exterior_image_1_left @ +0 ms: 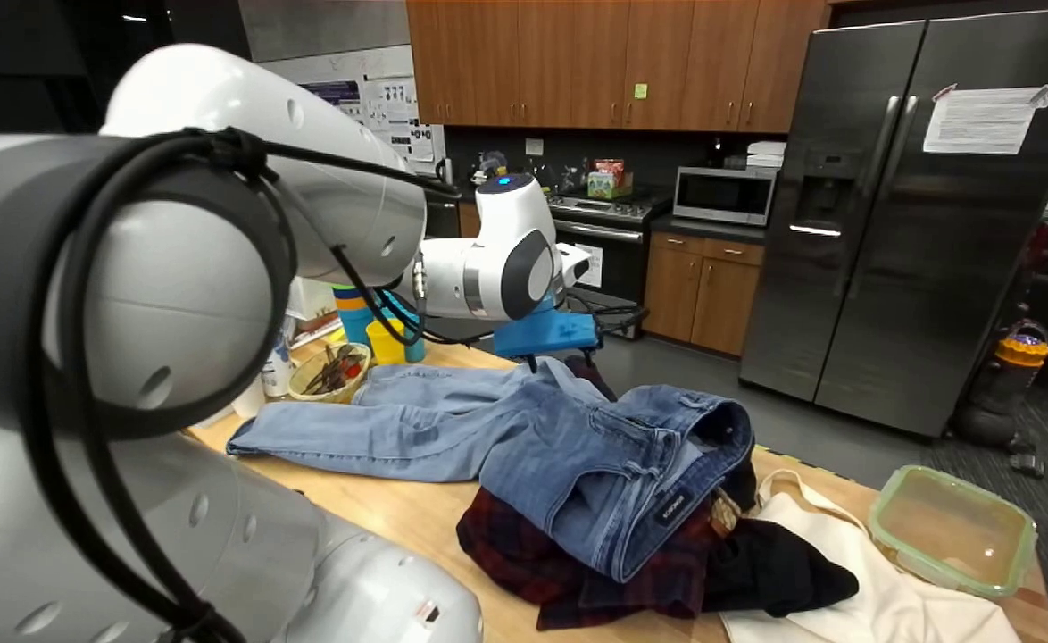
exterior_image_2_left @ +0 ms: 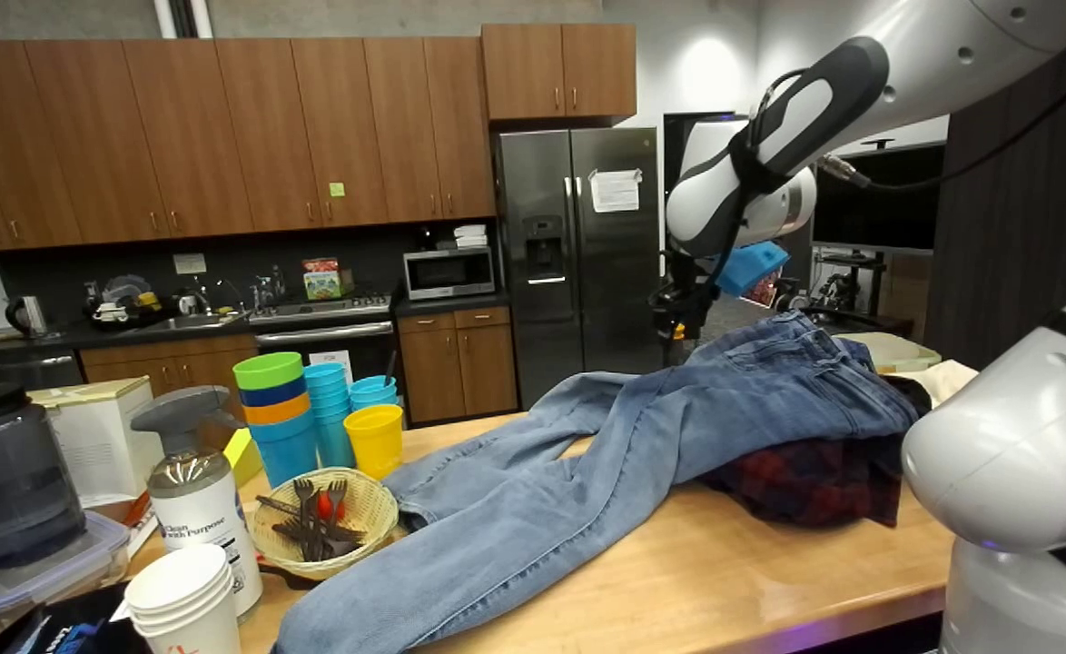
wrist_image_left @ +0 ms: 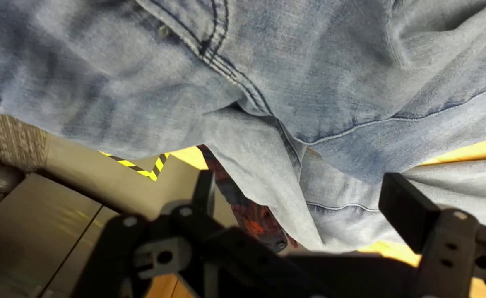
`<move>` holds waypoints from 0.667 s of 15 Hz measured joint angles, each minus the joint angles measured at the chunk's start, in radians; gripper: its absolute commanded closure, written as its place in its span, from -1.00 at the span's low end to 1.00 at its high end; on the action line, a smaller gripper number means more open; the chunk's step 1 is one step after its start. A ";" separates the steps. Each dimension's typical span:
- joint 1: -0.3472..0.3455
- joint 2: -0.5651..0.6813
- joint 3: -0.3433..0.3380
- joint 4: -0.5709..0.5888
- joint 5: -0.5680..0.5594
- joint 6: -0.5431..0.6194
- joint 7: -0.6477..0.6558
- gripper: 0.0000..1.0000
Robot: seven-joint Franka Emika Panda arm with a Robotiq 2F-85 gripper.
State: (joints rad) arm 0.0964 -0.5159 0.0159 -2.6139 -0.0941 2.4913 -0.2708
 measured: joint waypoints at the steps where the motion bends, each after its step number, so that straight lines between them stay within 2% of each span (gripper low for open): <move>1: 0.000 -0.014 0.004 -0.008 0.001 0.002 0.026 -1.00; 10: 0.017 -0.190 0.013 -0.097 0.010 0.027 0.073 -1.00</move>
State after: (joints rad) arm 0.1132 -0.7058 0.0291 -2.7109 -0.0844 2.5187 -0.1981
